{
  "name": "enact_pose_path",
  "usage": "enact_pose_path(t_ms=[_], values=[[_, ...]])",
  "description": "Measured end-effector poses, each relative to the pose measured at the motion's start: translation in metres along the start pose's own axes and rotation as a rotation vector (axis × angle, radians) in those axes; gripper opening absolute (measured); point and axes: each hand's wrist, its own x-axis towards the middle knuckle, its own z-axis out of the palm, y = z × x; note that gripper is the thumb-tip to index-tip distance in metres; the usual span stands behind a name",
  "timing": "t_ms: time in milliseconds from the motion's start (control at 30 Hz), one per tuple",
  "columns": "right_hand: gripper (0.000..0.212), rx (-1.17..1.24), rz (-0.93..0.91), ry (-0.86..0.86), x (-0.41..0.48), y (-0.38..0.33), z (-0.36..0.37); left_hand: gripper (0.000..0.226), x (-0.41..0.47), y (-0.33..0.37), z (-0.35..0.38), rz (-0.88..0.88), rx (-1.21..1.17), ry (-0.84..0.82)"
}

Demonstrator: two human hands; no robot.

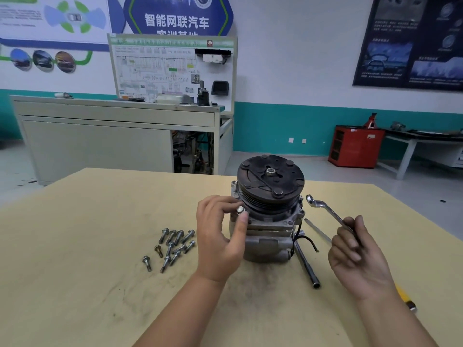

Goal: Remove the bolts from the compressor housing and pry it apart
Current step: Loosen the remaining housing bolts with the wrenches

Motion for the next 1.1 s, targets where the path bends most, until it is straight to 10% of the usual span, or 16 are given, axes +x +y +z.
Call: enact_pose_path(t_ms=[400, 733, 1100], values=[[0.037, 0.014, 0.013, -0.005, -0.001, 0.001, 0.001, 0.013, 0.014, -0.036, -0.014, -0.701, 0.050, 0.160], [0.033, 0.149, -0.016, -0.025, 0.000, -0.002, -0.003, 0.014, 0.034, -0.052, -0.115, -0.835, 0.704, -0.357], [0.030, 0.237, -0.037, 0.007, 0.002, -0.006, -0.008, 0.009, 0.018, -0.049, -0.116, -0.658, 0.824, -0.401]])
